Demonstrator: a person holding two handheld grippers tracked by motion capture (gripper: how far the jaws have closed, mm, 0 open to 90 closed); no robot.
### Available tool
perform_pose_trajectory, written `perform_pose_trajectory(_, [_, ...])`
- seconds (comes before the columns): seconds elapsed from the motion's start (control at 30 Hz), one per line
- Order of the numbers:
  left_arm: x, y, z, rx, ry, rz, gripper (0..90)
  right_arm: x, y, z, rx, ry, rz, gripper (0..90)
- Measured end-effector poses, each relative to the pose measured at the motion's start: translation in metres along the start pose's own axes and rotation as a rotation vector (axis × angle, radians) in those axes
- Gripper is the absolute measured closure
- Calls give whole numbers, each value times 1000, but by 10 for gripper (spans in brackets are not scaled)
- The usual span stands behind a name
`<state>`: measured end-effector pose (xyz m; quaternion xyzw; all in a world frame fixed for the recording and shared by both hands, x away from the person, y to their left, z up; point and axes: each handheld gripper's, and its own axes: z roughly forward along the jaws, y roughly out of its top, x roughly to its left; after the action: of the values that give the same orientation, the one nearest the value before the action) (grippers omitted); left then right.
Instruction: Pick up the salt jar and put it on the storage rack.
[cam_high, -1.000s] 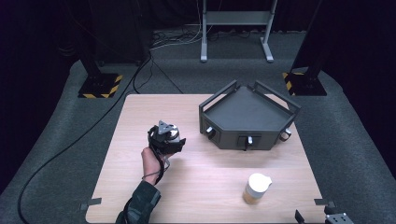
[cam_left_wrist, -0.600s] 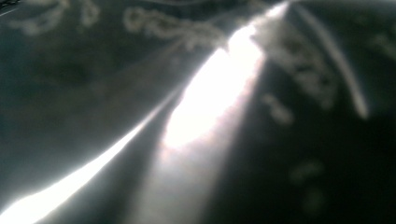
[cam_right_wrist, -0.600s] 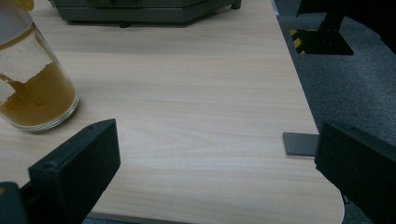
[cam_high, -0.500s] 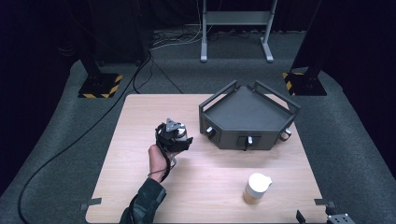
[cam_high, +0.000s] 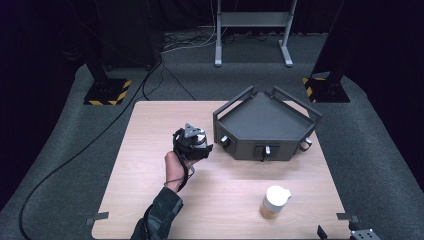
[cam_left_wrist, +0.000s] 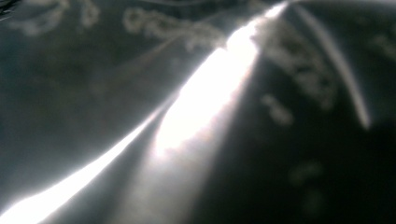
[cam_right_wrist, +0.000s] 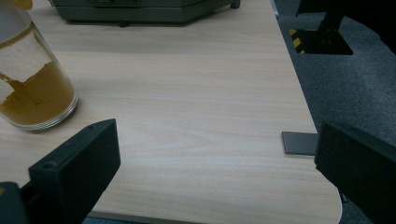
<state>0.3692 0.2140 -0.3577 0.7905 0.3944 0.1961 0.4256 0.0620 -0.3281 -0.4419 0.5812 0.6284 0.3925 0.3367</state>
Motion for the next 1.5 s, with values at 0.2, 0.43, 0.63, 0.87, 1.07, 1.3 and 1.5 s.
perform_pose_trajectory(0.2, [-3,8,3,-1,-10,14,321,0,0,0,2,0,1,0])
perform_pose_trajectory(0.43, [-8,20,5,-9,-20,32,321,-1,0,-1,0,-1,2,0])
perform_pose_trajectory(0.63, [-13,27,9,-12,-30,43,321,-1,0,-1,2,-1,1,0])
perform_pose_trajectory(0.87, [-17,34,12,-9,-41,59,321,-2,0,-1,1,-2,5,0])
perform_pose_trajectory(1.07, [-20,41,13,-18,-53,66,321,-2,0,-1,4,0,3,0])
perform_pose_trajectory(1.3, [-23,47,13,-27,-64,72,321,-2,0,-1,7,-1,3,0])
perform_pose_trajectory(1.5, [-26,52,15,-29,-69,81,320,-3,0,-1,7,-2,5,0])
